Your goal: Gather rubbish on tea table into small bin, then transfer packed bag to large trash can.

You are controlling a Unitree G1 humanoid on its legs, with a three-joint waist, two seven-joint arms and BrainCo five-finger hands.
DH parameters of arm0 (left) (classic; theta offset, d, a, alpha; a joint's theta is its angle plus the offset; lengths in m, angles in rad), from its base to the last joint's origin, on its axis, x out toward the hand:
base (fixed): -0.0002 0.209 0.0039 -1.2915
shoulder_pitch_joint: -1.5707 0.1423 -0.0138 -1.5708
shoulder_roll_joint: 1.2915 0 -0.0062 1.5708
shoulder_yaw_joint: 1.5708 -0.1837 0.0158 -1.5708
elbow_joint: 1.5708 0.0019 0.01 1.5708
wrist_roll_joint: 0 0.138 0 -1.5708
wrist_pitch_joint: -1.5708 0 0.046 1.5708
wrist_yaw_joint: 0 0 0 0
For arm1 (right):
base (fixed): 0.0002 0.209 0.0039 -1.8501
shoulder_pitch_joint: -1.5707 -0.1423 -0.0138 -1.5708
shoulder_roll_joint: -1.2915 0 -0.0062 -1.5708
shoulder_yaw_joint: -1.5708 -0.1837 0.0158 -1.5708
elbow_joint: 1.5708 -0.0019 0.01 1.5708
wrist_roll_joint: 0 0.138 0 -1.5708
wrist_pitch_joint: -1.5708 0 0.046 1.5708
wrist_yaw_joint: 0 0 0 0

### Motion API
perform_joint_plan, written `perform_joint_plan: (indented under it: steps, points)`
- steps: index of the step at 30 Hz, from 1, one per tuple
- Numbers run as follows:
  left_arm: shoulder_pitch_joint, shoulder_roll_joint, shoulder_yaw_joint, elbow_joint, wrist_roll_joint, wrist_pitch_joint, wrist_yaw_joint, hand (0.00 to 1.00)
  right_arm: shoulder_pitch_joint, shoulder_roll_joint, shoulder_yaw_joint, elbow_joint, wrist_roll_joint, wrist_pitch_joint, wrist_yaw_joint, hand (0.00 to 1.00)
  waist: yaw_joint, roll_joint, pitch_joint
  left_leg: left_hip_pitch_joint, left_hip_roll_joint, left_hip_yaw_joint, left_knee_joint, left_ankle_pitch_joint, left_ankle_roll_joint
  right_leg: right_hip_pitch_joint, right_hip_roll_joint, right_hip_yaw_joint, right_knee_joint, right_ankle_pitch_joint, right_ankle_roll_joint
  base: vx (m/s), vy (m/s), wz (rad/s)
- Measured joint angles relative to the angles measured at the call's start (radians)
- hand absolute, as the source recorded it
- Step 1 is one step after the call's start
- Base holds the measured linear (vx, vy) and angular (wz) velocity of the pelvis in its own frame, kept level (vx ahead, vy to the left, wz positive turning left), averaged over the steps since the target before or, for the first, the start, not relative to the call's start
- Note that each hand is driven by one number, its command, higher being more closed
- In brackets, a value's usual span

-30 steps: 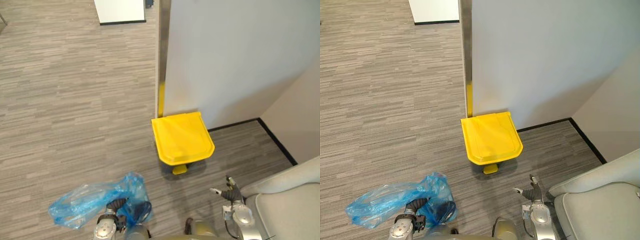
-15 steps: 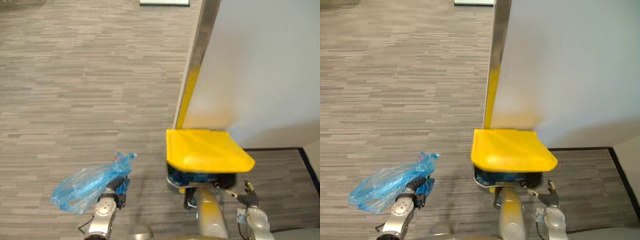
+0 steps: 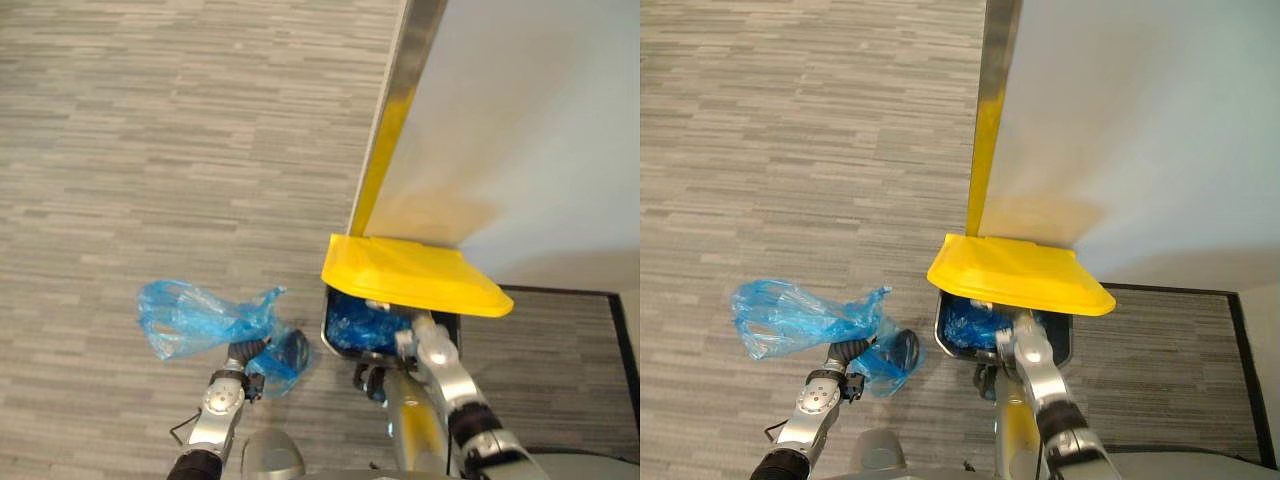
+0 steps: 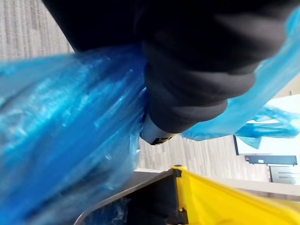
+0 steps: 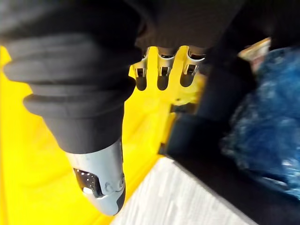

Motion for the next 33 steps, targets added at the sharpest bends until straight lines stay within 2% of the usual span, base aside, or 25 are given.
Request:
perform_joint_plan:
  steps: [1, 3, 4, 5, 6, 7, 8, 9, 10, 11, 12, 13, 14, 15, 16, 17, 18, 20, 23, 28, 33]
  points:
    - [0.006, 0.000, -0.021, -0.003, -0.001, 0.000, 0.002, 1.00, -0.051, -0.007, 0.000, 0.004, -0.002, 0.000, -0.016, 0.00, 0.004, -0.001, 0.001, -0.021, 0.000, 0.001, 0.039, -0.014, -0.018, -0.013, -0.003, 0.000, 0.006, -0.002, 0.002, -0.21, -0.137, 0.00]
    - [0.019, 0.000, -0.059, -0.017, -0.003, 0.000, 0.002, 1.00, -0.105, -0.027, 0.005, 0.006, -0.021, 0.000, -0.028, 0.00, 0.004, 0.021, 0.000, -0.037, 0.022, -0.002, 0.067, -0.071, 0.002, -0.022, 0.012, 0.001, 0.026, -0.001, 0.004, -0.25, -0.159, -0.08]
    - [0.012, 0.002, -0.081, -0.040, -0.004, -0.005, 0.001, 1.00, -0.135, -0.044, 0.003, 0.005, -0.036, -0.001, -0.044, 0.00, 0.011, 0.033, 0.008, -0.039, 0.041, -0.004, 0.061, -0.098, -0.054, -0.062, 0.035, 0.055, 0.105, 0.000, -0.014, -0.18, -0.149, 0.14]
    - [0.014, 0.011, -0.081, -0.056, -0.005, -0.009, 0.001, 1.00, -0.138, -0.052, 0.004, 0.007, -0.039, 0.000, -0.050, 0.00, 0.008, -0.006, -0.002, -0.034, 0.014, -0.013, 0.047, -0.092, -0.066, -0.072, 0.044, 0.147, 0.138, -0.033, -0.029, -0.13, -0.176, 0.21]
    - [0.016, 0.015, -0.088, -0.081, -0.012, -0.012, 0.007, 1.00, -0.155, -0.074, 0.004, 0.008, -0.042, 0.000, -0.053, 0.00, 0.015, -0.007, -0.005, -0.029, 0.005, -0.033, 0.044, -0.081, -0.117, -0.069, 0.048, 0.127, 0.099, -0.032, -0.033, -0.02, -0.087, 0.21]
    - [0.013, 0.017, -0.095, -0.097, -0.020, -0.014, 0.007, 1.00, -0.169, -0.086, 0.005, 0.008, -0.047, 0.001, -0.053, 0.00, 0.016, -0.004, -0.004, -0.058, -0.002, -0.033, 0.105, -0.084, -0.120, -0.070, 0.050, 0.121, 0.079, -0.024, -0.020, -0.07, -0.093, -0.01]
    - [0.002, 0.020, -0.120, -0.125, -0.024, -0.024, 0.006, 1.00, -0.193, -0.120, 0.005, 0.008, -0.065, 0.002, -0.053, 0.00, 0.016, 0.001, -0.003, -0.114, -0.033, -0.032, 0.247, -0.089, -0.111, -0.072, 0.051, 0.107, 0.037, 0.008, -0.008, -0.10, -0.050, -0.11]
    - [-0.012, 0.019, -0.139, -0.133, -0.025, -0.027, 0.006, 1.00, -0.198, -0.142, 0.004, 0.008, -0.076, 0.003, -0.053, 0.00, 0.014, 0.001, -0.002, -0.129, -0.060, -0.025, 0.303, -0.093, -0.103, -0.070, 0.053, 0.103, 0.019, 0.019, 0.006, -0.15, -0.047, -0.06]
    - [-0.033, 0.019, -0.163, -0.147, -0.027, -0.030, 0.006, 1.00, -0.200, -0.173, 0.004, 0.009, -0.077, 0.005, -0.053, 0.00, -0.001, 0.004, 0.001, -0.130, -0.081, 0.005, 0.328, -0.107, -0.079, -0.061, 0.056, 0.087, 0.003, 0.026, 0.015, -0.15, -0.032, 0.27]
    - [-0.061, 0.022, -0.194, -0.170, -0.029, -0.037, 0.004, 1.00, -0.200, -0.200, 0.001, 0.010, -0.080, 0.008, -0.055, 0.00, -0.023, 0.003, 0.013, -0.121, -0.068, 0.024, 0.305, -0.140, -0.052, -0.052, 0.059, 0.076, -0.002, 0.035, 0.012, -0.26, -0.030, 0.44]
    - [-0.096, 0.021, -0.225, -0.190, -0.036, -0.041, 0.001, 1.00, -0.204, -0.223, -0.001, 0.010, -0.096, 0.012, -0.056, 0.00, -0.033, -0.012, 0.027, -0.119, -0.064, 0.025, 0.292, -0.168, -0.072, -0.051, 0.067, 0.087, -0.006, 0.043, 0.002, -0.21, -0.016, 0.31]
    - [-0.108, 0.020, -0.240, -0.196, -0.042, -0.042, 0.001, 1.00, -0.205, -0.231, -0.003, 0.010, -0.103, 0.015, -0.055, 0.00, -0.031, -0.020, 0.035, -0.121, -0.058, 0.028, 0.290, -0.169, -0.068, -0.048, 0.074, 0.091, -0.018, 0.047, 0.008, -0.25, -0.046, -0.10]
    - [-0.120, 0.010, -0.275, -0.208, -0.044, -0.043, 0.002, 1.00, -0.206, -0.233, -0.003, 0.009, -0.112, 0.019, -0.054, 0.00, -0.022, 0.005, 0.049, -0.125, -0.038, 0.030, 0.285, -0.173, -0.059, -0.041, 0.088, 0.080, -0.038, 0.046, 0.045, -0.17, -0.056, -0.16]
    - [-0.144, 0.011, -0.302, -0.225, -0.045, -0.045, 0.000, 1.00, -0.210, -0.238, -0.004, 0.009, -0.115, 0.021, -0.054, 0.00, -0.027, -0.004, 0.062, -0.120, -0.033, 0.023, 0.276, -0.172, -0.059, -0.087, 0.089, 0.155, 0.105, 0.044, -0.045, -0.20, -0.086, 0.21]
    - [-0.159, 0.005, -0.328, -0.242, -0.046, -0.045, 0.001, 1.00, -0.210, -0.246, -0.003, 0.010, -0.114, 0.022, -0.054, 0.00, -0.041, -0.025, 0.067, -0.119, -0.046, 0.011, 0.266, -0.169, -0.067, -0.072, 0.078, 0.238, 0.146, 0.055, -0.058, -0.07, -0.081, 0.50]
    - [-0.168, -0.004, -0.357, -0.265, -0.052, -0.050, 0.002, 1.00, -0.221, -0.254, 0.001, 0.012, -0.114, 0.022, -0.054, 0.00, -0.044, -0.022, 0.072, -0.118, -0.051, 0.002, 0.261, -0.157, -0.098, -0.038, 0.068, 0.252, 0.081, 0.054, -0.027, 0.00, -0.063, 0.19]
    - [-0.197, -0.023, -0.386, -0.286, -0.062, -0.057, 0.005, 1.00, -0.256, -0.262, 0.005, 0.018, -0.112, 0.020, -0.052, 0.00, -0.030, 0.013, 0.079, -0.127, -0.047, -0.034, 0.262, -0.154, -0.094, -0.043, 0.096, 0.238, 0.048, 0.065, -0.014, 0.05, -0.048, -0.24]
    - [-0.262, -0.036, -0.420, -0.288, -0.062, -0.062, 0.006, 1.00, -0.285, -0.262, 0.008, 0.028, -0.108, 0.020, -0.051, 0.00, -0.031, 0.016, 0.096, -0.125, -0.047, -0.045, 0.258, -0.150, -0.102, -0.049, 0.112, 0.235, 0.046, 0.081, -0.018, 0.04, -0.039, -0.30]
    - [-0.420, -0.071, -0.446, -0.222, -0.059, -0.067, 0.026, 1.00, -0.300, -0.268, 0.045, 0.030, -0.095, 0.020, -0.048, 0.00, -0.065, 0.005, 0.130, -0.116, -0.043, -0.043, 0.249, -0.146, -0.110, -0.046, 0.115, 0.233, 0.049, 0.083, -0.019, 0.01, -0.011, -0.06]
    - [-0.572, -0.079, -0.408, 0.006, 0.042, -0.058, 0.078, 1.00, -0.350, -0.267, 0.098, 0.027, -0.075, 0.021, -0.030, 0.00, -0.083, -0.028, 0.185, -0.109, -0.060, -0.017, 0.253, -0.138, -0.100, -0.042, 0.105, 0.251, 0.041, 0.098, -0.008, -0.03, 0.031, -0.06]
    - [-0.676, -0.042, -0.368, 0.206, 0.095, -0.013, 0.122, 1.00, -0.444, -0.260, 0.123, -0.015, -0.063, 0.021, -0.030, 0.00, -0.086, -0.052, 0.230, -0.176, -0.060, -0.016, 0.264, -0.136, -0.104, -0.087, 0.111, 0.252, 0.001, 0.134, -0.016, -0.02, 0.009, -0.06]
